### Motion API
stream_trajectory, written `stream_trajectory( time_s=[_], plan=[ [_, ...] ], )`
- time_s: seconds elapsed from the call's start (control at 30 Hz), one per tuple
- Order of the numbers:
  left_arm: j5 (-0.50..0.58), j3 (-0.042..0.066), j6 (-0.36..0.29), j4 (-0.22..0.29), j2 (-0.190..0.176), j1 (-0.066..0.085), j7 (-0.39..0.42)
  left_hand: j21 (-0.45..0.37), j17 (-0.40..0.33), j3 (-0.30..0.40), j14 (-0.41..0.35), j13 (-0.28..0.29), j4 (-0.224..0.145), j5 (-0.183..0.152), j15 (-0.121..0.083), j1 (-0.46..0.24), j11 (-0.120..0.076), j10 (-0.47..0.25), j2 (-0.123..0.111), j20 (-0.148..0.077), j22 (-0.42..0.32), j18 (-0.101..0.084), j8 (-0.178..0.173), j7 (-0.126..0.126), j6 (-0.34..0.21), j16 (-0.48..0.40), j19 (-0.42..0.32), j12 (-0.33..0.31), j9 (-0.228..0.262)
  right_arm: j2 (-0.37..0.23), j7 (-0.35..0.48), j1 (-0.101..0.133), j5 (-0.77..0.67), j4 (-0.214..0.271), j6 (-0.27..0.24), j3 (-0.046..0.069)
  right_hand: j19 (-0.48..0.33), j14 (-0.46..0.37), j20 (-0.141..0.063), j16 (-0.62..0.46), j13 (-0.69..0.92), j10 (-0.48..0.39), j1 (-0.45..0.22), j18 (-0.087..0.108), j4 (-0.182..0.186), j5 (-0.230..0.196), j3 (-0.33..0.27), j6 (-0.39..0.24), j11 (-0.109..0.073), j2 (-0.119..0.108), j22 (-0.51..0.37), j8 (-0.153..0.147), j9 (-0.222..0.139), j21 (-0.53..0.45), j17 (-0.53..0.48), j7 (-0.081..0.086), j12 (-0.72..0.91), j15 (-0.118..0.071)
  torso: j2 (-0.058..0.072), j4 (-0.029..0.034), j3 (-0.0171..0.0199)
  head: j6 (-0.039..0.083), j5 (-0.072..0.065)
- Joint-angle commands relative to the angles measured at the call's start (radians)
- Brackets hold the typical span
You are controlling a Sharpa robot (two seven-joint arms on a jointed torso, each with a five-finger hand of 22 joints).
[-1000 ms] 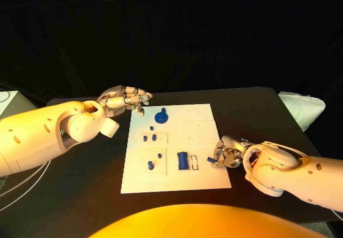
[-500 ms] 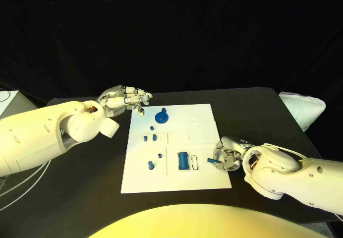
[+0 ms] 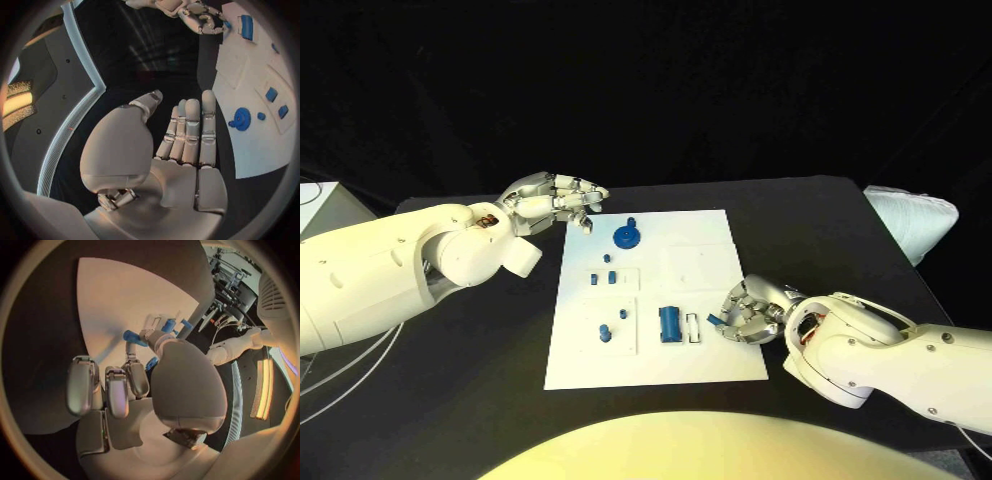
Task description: Assemble the parts on the task board
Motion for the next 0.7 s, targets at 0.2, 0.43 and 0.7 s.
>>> stream_trajectory(
  time_s=[0.2,0.43,0.7],
  plan=[
    [0.0,0.001,0.016,0.004,0.002,0.0,0.005,0.002,0.001,0.0,-0.007,-0.001,0.004,0.003,-0.001,0.003,0.003,-0.007,0.005,0.001,0.002,0.013,0.004,0.0,-0.01,0.006,0.004,0.007,-0.002,0.025,0.031,0.001,0.12,0.0,-0.052,0.0,0.038,0.099,-0.007,0.009,0.113,0.011,-0.034,-0.021,0.014,-0.008,-0.018,0.002,0.0,0.006,0.161,0.004,-0.001,0.015,0.241,-0.006,0.016,-0.007,0.0,-0.001,0.0002,0.0,0.001],
    [0.0,0.001,0.02,0.005,0.003,0.0,0.004,0.002,0.001,0.0,-0.007,-0.001,0.004,0.003,-0.001,0.003,0.003,-0.007,0.005,0.001,0.002,0.013,0.004,0.0,-0.01,0.006,0.004,0.007,-0.002,0.06,0.01,0.001,0.133,-0.02,-0.029,0.0,0.038,0.099,-0.008,0.01,0.116,0.014,-0.047,-0.021,0.02,-0.01,-0.024,0.004,-0.001,0.011,0.161,0.005,-0.001,0.014,0.242,-0.007,0.021,-0.007,0.001,-0.0001,0.0012,0.0,0.0],
    [0.0,0.0,0.021,0.006,0.002,0.0,0.004,0.001,0.002,-0.001,-0.008,-0.002,0.008,0.003,-0.001,0.003,0.003,-0.008,0.004,0.001,0.002,0.014,0.005,-0.001,-0.01,0.007,0.003,0.008,-0.002,0.087,-0.016,0.0,0.129,-0.036,0.008,0.0,0.038,0.099,-0.008,0.01,0.118,0.015,-0.059,-0.021,0.025,-0.013,-0.029,0.004,-0.001,0.014,0.162,0.005,-0.001,0.014,0.242,-0.007,0.024,-0.007,0.001,-0.001,0.0011,0.0,0.003]
  ],
)
